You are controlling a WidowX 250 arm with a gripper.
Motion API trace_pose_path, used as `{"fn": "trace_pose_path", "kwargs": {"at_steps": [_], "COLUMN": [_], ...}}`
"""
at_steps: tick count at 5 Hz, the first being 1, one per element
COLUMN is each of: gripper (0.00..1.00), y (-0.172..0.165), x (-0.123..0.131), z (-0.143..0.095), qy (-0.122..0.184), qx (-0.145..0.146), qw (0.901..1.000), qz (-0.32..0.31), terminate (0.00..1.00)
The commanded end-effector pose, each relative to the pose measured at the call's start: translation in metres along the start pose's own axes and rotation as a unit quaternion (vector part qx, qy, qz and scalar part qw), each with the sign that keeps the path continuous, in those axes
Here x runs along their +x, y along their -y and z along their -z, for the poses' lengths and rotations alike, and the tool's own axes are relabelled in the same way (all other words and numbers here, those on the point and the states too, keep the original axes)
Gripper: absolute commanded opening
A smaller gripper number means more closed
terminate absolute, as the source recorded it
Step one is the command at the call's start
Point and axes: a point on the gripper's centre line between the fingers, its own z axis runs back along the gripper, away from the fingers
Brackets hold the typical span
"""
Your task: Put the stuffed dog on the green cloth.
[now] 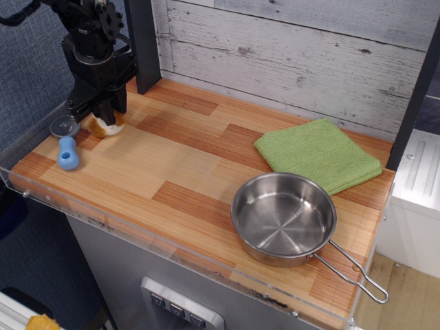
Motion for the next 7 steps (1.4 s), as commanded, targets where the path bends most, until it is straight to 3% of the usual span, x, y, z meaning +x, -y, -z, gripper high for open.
{"fn": "trace_pose_path", "kwargs": {"at_steps": [1, 3, 4, 6, 7], "gripper": [0.0, 0.0, 0.0, 0.0, 0.0], "y": [0.028, 0.05, 0.069, 0.112, 0.122], "x": [-0.002, -0.035, -0.065, -0.133, -0.157], "z": [-0.065, -0.109, -0.133, -0.16, -0.161], "qy": [0.035, 0.029, 0.019, -0.02, -0.036], "qx": [-0.055, -0.1, -0.131, -0.18, -0.188], "qw": [0.9978, 0.9938, 0.9884, 0.973, 0.9663], "qz": [0.014, 0.039, 0.074, 0.143, 0.172], "terminate": [0.0, 0.0, 0.0, 0.0, 0.0]}}
